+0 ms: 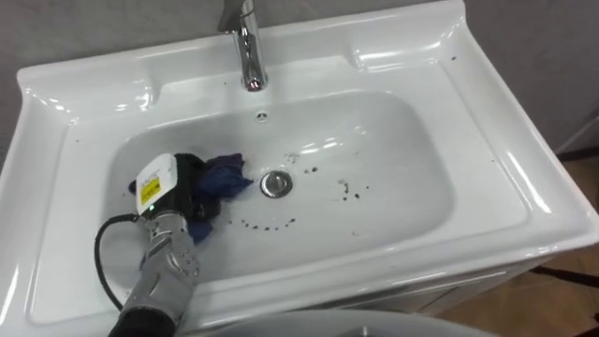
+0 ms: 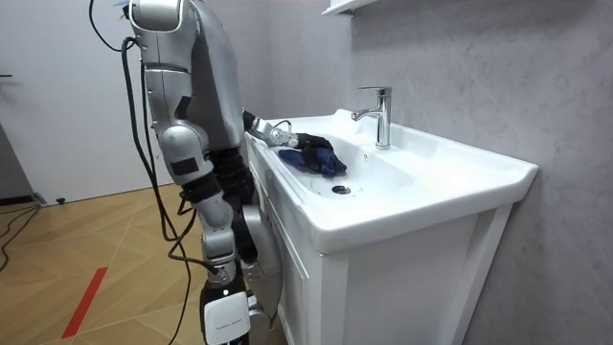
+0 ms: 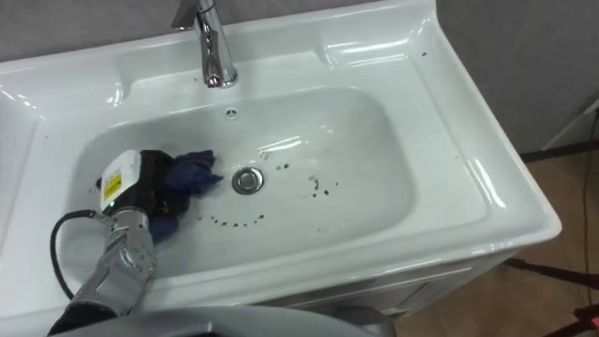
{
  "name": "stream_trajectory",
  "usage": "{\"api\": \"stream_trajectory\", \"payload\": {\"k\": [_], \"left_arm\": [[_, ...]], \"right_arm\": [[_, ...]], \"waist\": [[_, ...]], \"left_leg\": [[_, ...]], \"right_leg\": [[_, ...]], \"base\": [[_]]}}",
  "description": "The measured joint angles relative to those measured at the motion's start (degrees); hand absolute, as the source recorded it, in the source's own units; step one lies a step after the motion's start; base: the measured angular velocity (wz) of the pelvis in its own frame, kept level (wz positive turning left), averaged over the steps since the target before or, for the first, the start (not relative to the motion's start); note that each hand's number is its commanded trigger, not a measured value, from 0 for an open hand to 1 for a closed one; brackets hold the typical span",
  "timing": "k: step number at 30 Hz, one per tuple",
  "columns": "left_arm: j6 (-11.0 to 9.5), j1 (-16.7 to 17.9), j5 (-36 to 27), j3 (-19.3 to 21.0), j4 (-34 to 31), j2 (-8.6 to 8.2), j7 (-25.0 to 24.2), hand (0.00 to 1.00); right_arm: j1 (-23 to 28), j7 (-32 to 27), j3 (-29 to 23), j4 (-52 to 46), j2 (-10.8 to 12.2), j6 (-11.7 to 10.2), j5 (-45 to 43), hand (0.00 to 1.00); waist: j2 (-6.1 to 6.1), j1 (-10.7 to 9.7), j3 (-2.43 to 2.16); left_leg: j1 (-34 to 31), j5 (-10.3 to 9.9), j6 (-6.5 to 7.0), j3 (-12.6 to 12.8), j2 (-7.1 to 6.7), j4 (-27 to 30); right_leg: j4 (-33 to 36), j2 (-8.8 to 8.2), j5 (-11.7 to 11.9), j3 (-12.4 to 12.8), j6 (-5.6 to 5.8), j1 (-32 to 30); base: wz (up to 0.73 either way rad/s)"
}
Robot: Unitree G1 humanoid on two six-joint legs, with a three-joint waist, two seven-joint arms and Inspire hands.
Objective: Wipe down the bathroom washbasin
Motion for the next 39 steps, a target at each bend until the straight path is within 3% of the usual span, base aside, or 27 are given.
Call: {"api": "stream_trajectory", "payload": {"k": [4, 7, 20, 23, 29, 34, 39], "left_arm": [[0.0, 0.1, -0.1, 0.0, 2.0, 0.55, 2.3, 1.00], [0.0, 0.3, 0.3, 0.0, 2.4, 0.93, 2.8, 1.00], [0.1, 0.6, 2.4, -0.1, 2.4, 0.82, 2.1, 1.00], [1.0, 0.0, 2.4, -0.1, 2.3, 0.06, 1.3, 1.00], [4.0, -3.9, 1.0, -1.5, 1.1, 0.00, -9.1, 1.00], [6.0, -5.7, -1.4, -6.0, -2.5, 0.52, -18.8, 1.00], [8.0, -7.9, -1.7, -7.1, -4.3, 0.78, -25.9, 1.00]], "right_arm": [[-0.4, -1.3, -0.9, 0.3, -1.1, 0.1, 0.0, 0.00], [-0.4, -1.9, -0.9, 1.1, -1.2, 0.2, -0.1, 0.00], [-0.6, -1.0, -0.8, -0.6, -1.3, -0.2, 0.0, 0.00], [-0.4, -0.5, 0.3, -0.6, -1.1, -0.1, 0.6, 0.00], [-1.0, 1.4, 3.3, -0.4, -1.2, -0.7, 1.6, 0.00], [-1.6, 1.7, 4.1, -0.4, -1.0, -0.5, 1.5, 0.00], [-1.6, 2.6, 4.1, -0.5, -0.6, -0.5, 2.0, 0.00]], "waist": [[1.10, 0.0, -0.05], [1.29, 0.0, -0.08], [1.34, -0.3, -0.05], [1.29, -1.0, -0.02], [1.14, -1.4, 0.14], [0.99, -3.1, 0.72], [1.33, -4.2, 1.04]], "left_leg": [[0.1, 0.1, -0.19, -0.6, 0.50, 0.2], [0.4, 0.3, -0.43, -0.6, 0.82, 0.3], [0.5, 0.5, -0.81, -0.7, 1.04, 0.5], [0.3, 0.5, -0.81, -1.1, 0.91, 0.4], [0.1, 0.6, -0.67, -1.1, -0.10, 0.4], [-0.9, 1.0, -0.08, -1.1, -1.29, 0.4], [-2.1, 1.3, 0.56, -1.0, -1.77, 0.4]], "right_leg": [[-0.2, 0.45, 0.2, 0.9, -0.60, 0.2], [-0.5, 0.76, 0.3, 0.9, -0.93, 0.4], [-0.9, 0.77, 0.2, 0.7, -1.27, 0.9], [-0.9, 0.54, -0.1, 0.4, -1.05, 0.9], [0.0, -0.56, -0.8, 0.1, 0.06, 1.0], [-0.1, -1.97, -0.7, -1.0, 1.51, 0.5], [-1.8, -2.35, 0.3, -1.1, 2.43, 0.2]], "base": [[-0.15], [0.00], [0.02], [0.13], [0.13], [0.14], [0.00]]}}
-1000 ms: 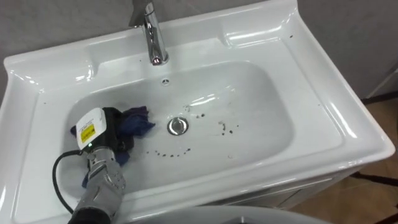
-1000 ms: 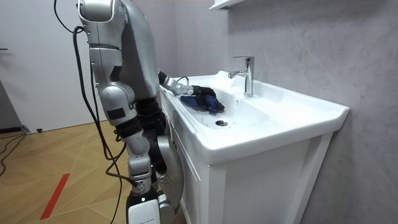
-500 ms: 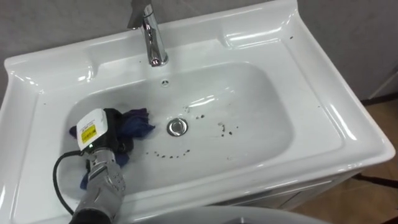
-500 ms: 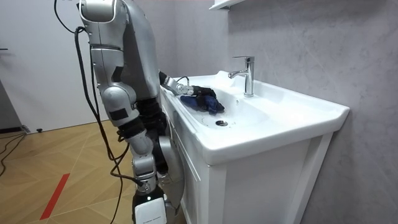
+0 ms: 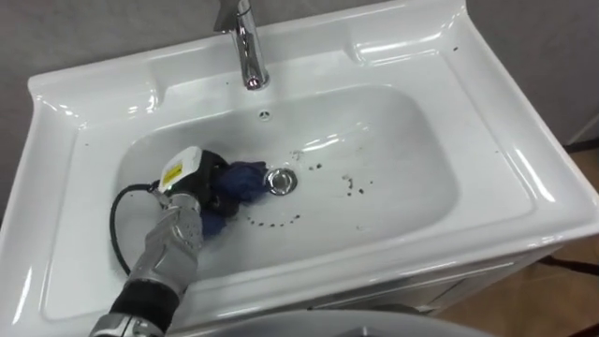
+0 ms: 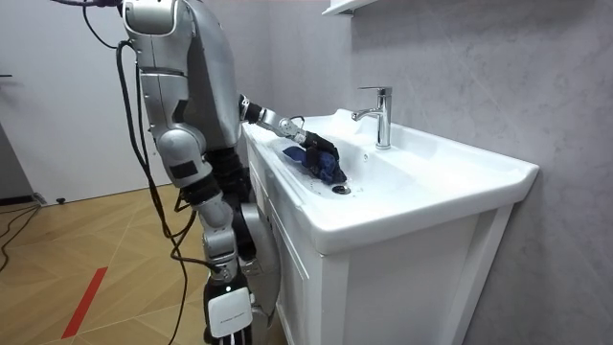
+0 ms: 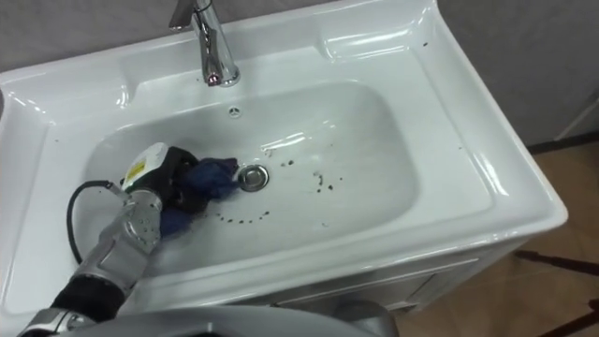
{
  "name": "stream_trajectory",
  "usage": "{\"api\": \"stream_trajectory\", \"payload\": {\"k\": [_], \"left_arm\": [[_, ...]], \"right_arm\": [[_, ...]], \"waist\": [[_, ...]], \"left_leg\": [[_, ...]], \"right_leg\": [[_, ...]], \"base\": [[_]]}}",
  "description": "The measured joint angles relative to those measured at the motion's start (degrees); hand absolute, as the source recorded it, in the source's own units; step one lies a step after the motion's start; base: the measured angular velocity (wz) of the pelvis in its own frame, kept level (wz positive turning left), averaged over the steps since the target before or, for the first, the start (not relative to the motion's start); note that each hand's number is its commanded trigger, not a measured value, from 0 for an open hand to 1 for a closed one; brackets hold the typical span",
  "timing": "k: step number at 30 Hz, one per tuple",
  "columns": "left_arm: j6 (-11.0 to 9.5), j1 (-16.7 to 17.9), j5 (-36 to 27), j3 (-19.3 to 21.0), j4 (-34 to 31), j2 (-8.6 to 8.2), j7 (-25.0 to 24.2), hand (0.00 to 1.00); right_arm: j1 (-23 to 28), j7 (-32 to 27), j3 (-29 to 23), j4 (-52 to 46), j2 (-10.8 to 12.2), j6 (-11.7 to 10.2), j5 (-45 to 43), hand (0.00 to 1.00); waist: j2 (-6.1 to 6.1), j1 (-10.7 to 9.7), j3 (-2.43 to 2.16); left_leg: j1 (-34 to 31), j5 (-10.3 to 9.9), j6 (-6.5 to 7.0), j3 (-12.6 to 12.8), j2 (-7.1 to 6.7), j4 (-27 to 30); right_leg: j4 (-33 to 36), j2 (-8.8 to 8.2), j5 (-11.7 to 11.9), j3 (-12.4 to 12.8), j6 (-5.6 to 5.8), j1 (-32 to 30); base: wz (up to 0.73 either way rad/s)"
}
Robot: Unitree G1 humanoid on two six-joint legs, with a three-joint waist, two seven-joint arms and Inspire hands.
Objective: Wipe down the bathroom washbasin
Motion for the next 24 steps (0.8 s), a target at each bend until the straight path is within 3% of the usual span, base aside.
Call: {"api": "stream_trajectory", "payload": {"k": [7, 17, 24], "left_arm": [[1.3, -0.6, -0.9, -0.8, -2.8, 0.16, -6.1, 1.00], [2.8, -0.3, -1.7, -3.4, -6.4, -1.51, -6.5, 1.00], [3.3, -2.4, -1.8, -7.1, -6.8, -2.09, -7.8, 1.00]], "right_arm": [[-0.1, 0.9, 0.0, 0.2, 0.4, -0.1, 0.0, 0.00], [-1.7, 1.0, 1.8, 0.9, 1.0, -0.1, 0.1, 0.00], [-2.7, 0.0, 1.9, 1.1, 1.2, -0.2, 0.4, 0.00]], "waist": [[0.48, -0.6, 0.27], [-0.08, -0.6, 0.33], [-0.87, -1.4, 0.55]], "left_leg": [[-0.5, 0.0, 0.18, 0.2, -0.71, 0.0], [-0.8, 0.0, 0.23, 0.1, -1.44, 0.0], [-1.1, 0.0, 0.23, 0.0, -1.33, 0.0]], "right_leg": [[-0.3, -0.79, 0.3, 0.0, 0.25, -0.2], [-0.2, -1.76, -0.2, -1.3, 0.80, -0.3], [-1.5, -1.59, 0.1, -1.2, 0.81, -0.1]], "base": [[0.01], [0.06], [0.00]]}}
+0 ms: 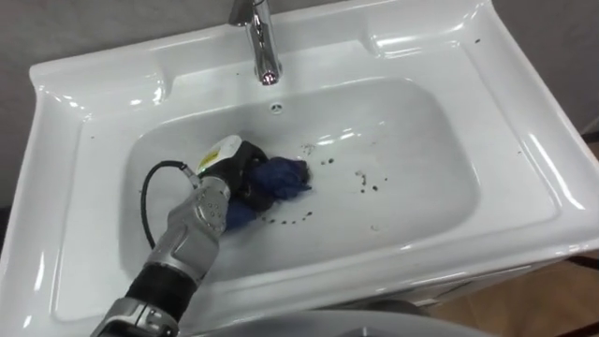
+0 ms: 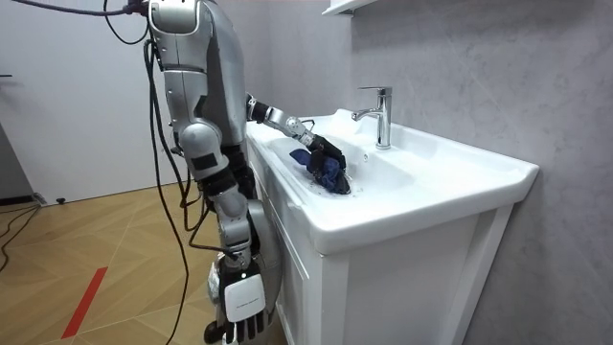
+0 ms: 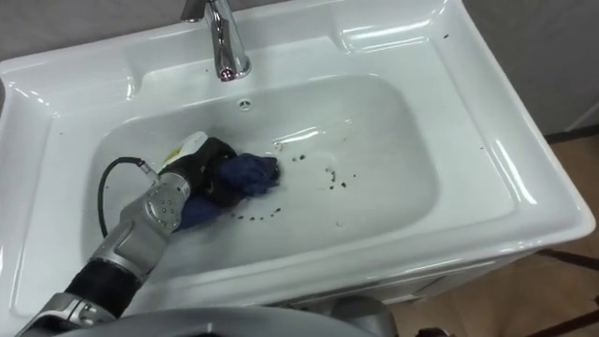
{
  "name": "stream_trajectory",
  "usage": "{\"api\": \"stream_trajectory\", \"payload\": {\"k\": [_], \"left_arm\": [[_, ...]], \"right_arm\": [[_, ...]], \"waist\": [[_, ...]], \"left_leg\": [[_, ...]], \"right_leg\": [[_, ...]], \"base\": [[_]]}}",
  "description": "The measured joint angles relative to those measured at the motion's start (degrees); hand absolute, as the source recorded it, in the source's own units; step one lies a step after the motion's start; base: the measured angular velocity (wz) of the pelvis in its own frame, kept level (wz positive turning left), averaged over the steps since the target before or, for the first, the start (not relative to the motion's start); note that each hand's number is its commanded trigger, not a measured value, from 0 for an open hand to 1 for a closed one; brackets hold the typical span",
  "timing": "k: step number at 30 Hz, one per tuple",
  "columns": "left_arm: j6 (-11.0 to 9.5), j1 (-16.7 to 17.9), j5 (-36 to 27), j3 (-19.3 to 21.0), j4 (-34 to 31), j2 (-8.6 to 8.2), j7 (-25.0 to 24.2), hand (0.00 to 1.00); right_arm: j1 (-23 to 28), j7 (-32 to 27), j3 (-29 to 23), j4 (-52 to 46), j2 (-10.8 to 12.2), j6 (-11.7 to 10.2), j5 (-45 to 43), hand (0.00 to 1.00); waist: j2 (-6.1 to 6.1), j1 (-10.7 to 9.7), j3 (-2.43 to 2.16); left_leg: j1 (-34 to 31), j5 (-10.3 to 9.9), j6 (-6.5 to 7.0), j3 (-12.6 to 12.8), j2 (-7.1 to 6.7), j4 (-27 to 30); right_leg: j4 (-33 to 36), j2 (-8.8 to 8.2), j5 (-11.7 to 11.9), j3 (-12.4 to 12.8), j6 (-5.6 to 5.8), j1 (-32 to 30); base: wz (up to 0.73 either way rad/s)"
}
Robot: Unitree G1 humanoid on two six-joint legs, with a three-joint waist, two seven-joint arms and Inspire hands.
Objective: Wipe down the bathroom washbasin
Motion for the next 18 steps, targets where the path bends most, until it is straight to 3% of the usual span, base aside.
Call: {"api": "stream_trajectory", "payload": {"k": [3, 8, 18], "left_arm": [[1.1, -1.1, 0.0, -0.7, 0.0, -0.59, -1.3, 1.00], [1.8, -1.8, -1.4, -1.4, -0.3, 0.02, -2.2, 1.00], [1.8, -1.6, -2.3, -1.8, 0.2, -0.72, 1.3, 1.00]], "right_arm": [[0.3, 0.0, 0.7, 0.1, 0.1, 0.0, 0.0, 0.00], [1.5, 0.1, 3.0, 0.9, 0.0, 0.1, 0.6, 0.00], [1.6, 0.1, 3.4, 1.3, 0.0, 0.1, 2.0, 0.00]], "waist": [[0.01, -1.1, 0.00], [0.02, -2.0, 0.01], [0.24, -2.5, 0.45]], "left_leg": [[-0.1, 0.0, 0.00, 0.1, 0.04, 0.0], [-0.2, 0.0, 0.00, 1.5, 0.06, 0.0], [0.0, 0.0, 0.00, 3.1, 0.06, -0.1]], "right_leg": [[-0.7, 0.14, 0.2, 0.2, -0.02, 0.2], [-0.8, -0.02, 0.3, 0.0, 0.01, 0.2], [-0.7, 0.04, 0.4, 1.2, 0.16, -0.1]], "base": [[-0.04], [-0.01], [-0.03]]}}
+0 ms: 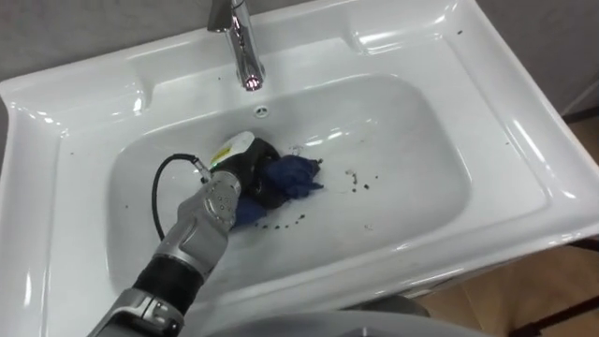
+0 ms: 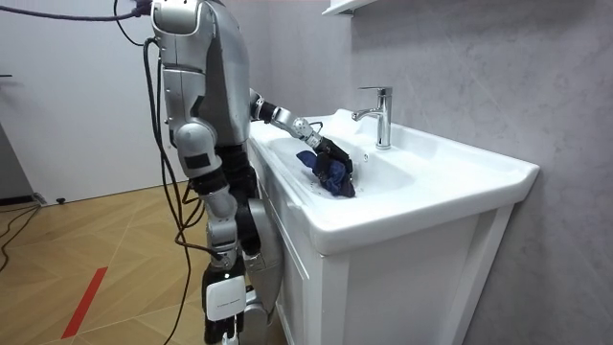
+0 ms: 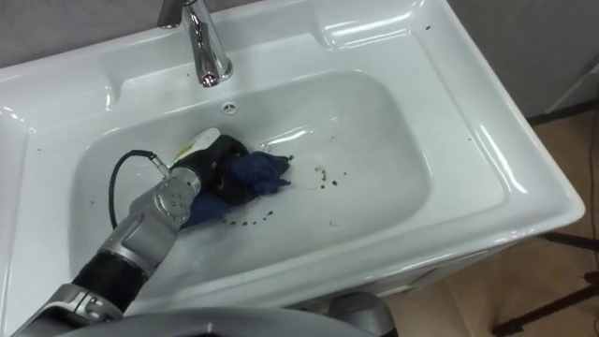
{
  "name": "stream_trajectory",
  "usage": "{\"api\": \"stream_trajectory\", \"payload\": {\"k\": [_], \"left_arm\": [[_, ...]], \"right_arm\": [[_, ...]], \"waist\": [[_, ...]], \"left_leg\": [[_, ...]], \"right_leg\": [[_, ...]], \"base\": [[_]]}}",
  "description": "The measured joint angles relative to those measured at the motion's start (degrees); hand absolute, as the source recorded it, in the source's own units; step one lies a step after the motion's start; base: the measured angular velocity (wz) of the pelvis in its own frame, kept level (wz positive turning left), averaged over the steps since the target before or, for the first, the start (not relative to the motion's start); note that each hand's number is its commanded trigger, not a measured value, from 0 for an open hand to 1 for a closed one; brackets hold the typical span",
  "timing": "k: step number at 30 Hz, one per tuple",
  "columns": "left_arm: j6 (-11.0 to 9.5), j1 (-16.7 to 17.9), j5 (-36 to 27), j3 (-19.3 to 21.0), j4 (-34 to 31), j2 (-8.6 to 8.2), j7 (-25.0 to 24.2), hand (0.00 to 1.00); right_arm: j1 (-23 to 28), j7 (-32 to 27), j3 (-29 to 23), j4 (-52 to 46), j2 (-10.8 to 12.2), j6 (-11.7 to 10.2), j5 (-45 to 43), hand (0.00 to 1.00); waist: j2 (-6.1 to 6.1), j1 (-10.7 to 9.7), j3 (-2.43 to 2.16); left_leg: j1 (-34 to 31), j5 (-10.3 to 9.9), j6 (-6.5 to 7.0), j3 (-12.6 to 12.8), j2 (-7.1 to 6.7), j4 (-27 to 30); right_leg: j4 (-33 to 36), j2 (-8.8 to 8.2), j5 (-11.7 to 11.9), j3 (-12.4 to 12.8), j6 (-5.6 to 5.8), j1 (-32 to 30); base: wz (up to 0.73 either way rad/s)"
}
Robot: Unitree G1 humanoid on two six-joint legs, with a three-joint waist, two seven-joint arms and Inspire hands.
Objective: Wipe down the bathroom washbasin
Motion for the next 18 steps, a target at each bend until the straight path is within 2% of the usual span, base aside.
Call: {"api": "stream_trajectory", "payload": {"k": [4, 11, 18], "left_arm": [[0.0, -0.1, -1.6, 0.0, 1.2, -1.28, 2.7, 1.00], [-0.4, -0.4, -5.6, 0.1, 1.3, -1.54, 4.4, 1.00], [-0.8, -0.7, -6.8, -0.4, 1.2, -1.74, 5.1, 1.00]], "right_arm": [[0.0, -0.1, 0.5, 0.1, 0.1, 0.0, 0.4, 0.00], [0.1, -0.1, 1.0, 0.2, 0.3, 0.0, 2.5, 0.00], [1.0, -0.1, 1.4, -0.2, 0.3, -0.3, 4.6, 0.00]], "waist": [[-0.10, -0.5, 0.05], [-0.79, -1.5, 0.48], [-1.29, -2.7, 0.38]], "left_leg": [[0.1, 0.0, 0.00, 0.6, 0.05, 0.0], [0.0, 0.0, 0.00, 0.8, 0.04, 0.0], [0.1, 0.0, 0.00, 1.5, 0.00, 0.0]], "right_leg": [[0.0, 0.03, 0.0, 0.1, 0.00, 0.0], [0.0, 0.05, 0.1, 0.3, 0.05, -0.2], [0.0, 0.10, 0.1, 0.9, 0.06, -0.3]], "base": [[0.00], [-0.01], [-0.05]]}}
